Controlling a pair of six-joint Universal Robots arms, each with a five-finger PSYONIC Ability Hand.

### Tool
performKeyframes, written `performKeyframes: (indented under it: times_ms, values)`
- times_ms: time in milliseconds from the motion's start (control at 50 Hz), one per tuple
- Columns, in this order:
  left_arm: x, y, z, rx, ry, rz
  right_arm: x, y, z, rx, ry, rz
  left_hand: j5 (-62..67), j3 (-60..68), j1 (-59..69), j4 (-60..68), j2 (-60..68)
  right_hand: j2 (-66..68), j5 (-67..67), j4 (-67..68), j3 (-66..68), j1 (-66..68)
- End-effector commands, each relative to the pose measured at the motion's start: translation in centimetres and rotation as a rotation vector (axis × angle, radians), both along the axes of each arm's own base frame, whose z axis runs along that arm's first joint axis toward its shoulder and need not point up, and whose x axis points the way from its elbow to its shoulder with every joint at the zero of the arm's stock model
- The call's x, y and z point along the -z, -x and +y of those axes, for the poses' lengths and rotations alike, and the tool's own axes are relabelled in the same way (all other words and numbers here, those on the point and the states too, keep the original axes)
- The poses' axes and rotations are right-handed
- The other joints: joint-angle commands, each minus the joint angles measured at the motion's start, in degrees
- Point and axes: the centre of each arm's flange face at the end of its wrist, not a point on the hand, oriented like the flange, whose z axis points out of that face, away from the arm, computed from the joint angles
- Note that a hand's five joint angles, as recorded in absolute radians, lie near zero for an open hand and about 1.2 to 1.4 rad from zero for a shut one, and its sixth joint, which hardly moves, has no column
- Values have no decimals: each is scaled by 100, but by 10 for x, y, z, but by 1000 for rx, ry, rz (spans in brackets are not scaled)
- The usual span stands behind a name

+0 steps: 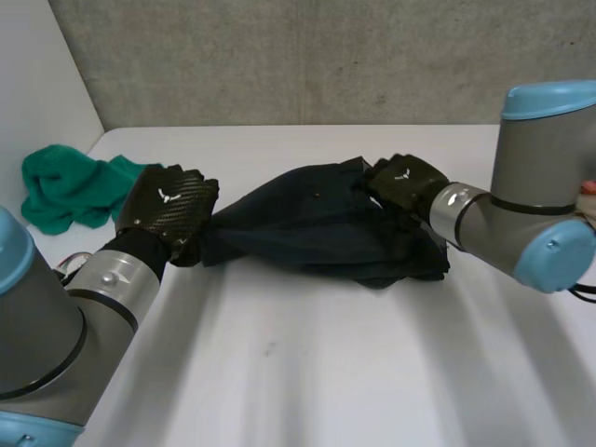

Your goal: Fold the laundry.

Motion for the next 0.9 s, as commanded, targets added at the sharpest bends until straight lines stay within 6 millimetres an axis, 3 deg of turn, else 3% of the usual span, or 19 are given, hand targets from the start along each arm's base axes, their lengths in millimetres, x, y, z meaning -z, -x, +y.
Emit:
performKeyframes:
  times_ms: [20,140,400,440,480,520,540,600,620,680,700,760,780,840,860,900]
  values:
    - [-4,-1,3,6,-27,6,3,-17,-23,0,125,-59,1401,1213,1605,1128,1156,135,62,160,142,15]
    - [-1,-2,3,14,-37,-2,19,-22,-42,-14,109,-56,1401,1213,1605,1128,1156,1314,1241,1339,1321,1194]
    - [-5,-6,-12,3,-20,9,88,-17,-58,-75,-46,94,1401,1213,1605,1128,1156,2054,1981,2078,2061,1934]
    - [-4,-5,-14,5,-21,8,89,-17,-60,-75,-34,101,1401,1213,1605,1128,1156,3025,2952,3050,3032,2905]
    - [-5,-4,-17,6,-16,9,83,-19,-63,-71,5,90,1401,1213,1605,1128,1156,6785,6712,6810,6792,6665]
    - [-8,-3,-18,5,-8,13,73,-20,-66,-65,37,68,1401,1213,1605,1128,1156,6802,6729,6826,6809,6682]
    - [-11,-3,-20,2,4,16,56,-19,-68,-46,72,37,1401,1213,1605,1128,1156,6802,6729,6826,6809,6682]
    - [-18,-2,-23,-1,25,25,30,-17,-65,-28,109,0,1401,1213,1605,1128,1156,6802,6729,6826,6809,6682]
    - [-23,-2,-25,-5,43,31,11,-14,-60,-22,140,-20,1401,1213,1605,1128,1156,6802,6729,6826,6809,6682]
    - [-35,-2,-30,-13,79,48,-24,-8,-53,-10,221,-59,1401,1213,1605,1128,1156,6802,6729,6826,6809,6682]
    - [-46,-2,-32,-20,110,61,-46,-4,-49,-1,289,-87,1401,1213,1605,1128,1156,6802,6729,6826,6809,6682]
    - [-66,-4,-34,-32,169,90,-79,5,-41,24,384,-133,1401,1213,1605,1128,1156,6802,6729,6826,6809,6682]
    - [-81,-5,-35,-41,208,112,-99,12,-36,48,438,-156,1401,1213,1605,1128,1156,6802,6729,6826,6809,6682]
    - [-103,-9,-36,-57,271,141,-131,23,-27,88,512,-190,1401,1213,1605,1128,1156,6802,6729,6826,6809,6682]
    - [-120,-11,-35,-68,318,163,-150,29,-20,103,548,-209,1401,1213,1605,1128,1156,6802,6729,6826,6809,6682]
    - [-139,-15,-34,-81,374,189,-169,33,-10,106,584,-231,1401,1213,1605,1128,1156,6802,6729,6826,6809,6682]
